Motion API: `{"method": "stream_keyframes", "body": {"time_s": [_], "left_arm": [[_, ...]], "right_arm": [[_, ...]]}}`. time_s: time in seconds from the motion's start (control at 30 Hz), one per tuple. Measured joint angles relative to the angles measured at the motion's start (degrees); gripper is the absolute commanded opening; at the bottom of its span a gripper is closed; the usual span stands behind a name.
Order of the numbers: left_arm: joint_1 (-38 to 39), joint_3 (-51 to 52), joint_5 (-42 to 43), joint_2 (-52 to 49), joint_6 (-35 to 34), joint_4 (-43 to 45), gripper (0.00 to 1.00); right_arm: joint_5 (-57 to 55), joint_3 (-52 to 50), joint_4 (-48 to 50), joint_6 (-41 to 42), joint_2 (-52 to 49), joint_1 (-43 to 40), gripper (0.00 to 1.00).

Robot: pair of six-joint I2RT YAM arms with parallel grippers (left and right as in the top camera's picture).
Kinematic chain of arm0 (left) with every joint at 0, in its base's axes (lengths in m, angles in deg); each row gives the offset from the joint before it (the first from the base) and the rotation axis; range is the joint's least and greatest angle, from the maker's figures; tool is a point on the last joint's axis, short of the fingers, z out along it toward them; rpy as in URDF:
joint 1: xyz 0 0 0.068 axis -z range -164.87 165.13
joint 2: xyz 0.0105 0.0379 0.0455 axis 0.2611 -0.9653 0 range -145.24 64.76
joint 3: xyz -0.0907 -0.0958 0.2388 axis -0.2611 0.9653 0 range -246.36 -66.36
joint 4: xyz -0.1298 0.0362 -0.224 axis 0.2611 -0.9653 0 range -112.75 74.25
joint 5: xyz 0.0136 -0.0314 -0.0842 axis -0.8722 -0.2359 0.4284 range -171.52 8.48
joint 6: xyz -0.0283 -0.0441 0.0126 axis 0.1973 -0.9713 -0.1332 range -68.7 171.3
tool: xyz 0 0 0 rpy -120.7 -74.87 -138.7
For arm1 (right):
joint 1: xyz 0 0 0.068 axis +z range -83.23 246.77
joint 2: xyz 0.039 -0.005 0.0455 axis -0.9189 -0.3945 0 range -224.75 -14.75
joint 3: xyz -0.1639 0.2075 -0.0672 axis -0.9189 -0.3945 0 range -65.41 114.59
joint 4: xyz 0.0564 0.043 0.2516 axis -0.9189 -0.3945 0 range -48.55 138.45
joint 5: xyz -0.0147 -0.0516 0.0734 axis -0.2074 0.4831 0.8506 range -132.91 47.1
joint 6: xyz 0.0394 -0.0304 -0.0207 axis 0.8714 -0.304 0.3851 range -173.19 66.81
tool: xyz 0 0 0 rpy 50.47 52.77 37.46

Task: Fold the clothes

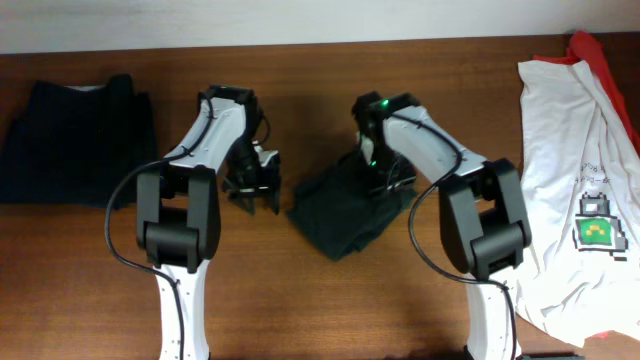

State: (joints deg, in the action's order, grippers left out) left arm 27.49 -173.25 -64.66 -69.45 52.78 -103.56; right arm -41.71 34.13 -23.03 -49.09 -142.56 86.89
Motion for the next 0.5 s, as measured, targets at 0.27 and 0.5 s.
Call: {"method": "stream_keyframes", "body": {"time_s": [0.27, 0.5], "left_arm": [[2.7, -0.2, 6.0, 8.3, 2.4, 18.9, 0.93], [4.3, -0.4, 12.1, 7.0, 9.1, 26.1, 0.98]], "right_arm": [[-5.6, 10.0, -6.6, 2.8, 1.2, -1.1, 0.45], [-6.3, 14.3, -10.5, 5.2, 15.6, -6.1, 0.49]]}}
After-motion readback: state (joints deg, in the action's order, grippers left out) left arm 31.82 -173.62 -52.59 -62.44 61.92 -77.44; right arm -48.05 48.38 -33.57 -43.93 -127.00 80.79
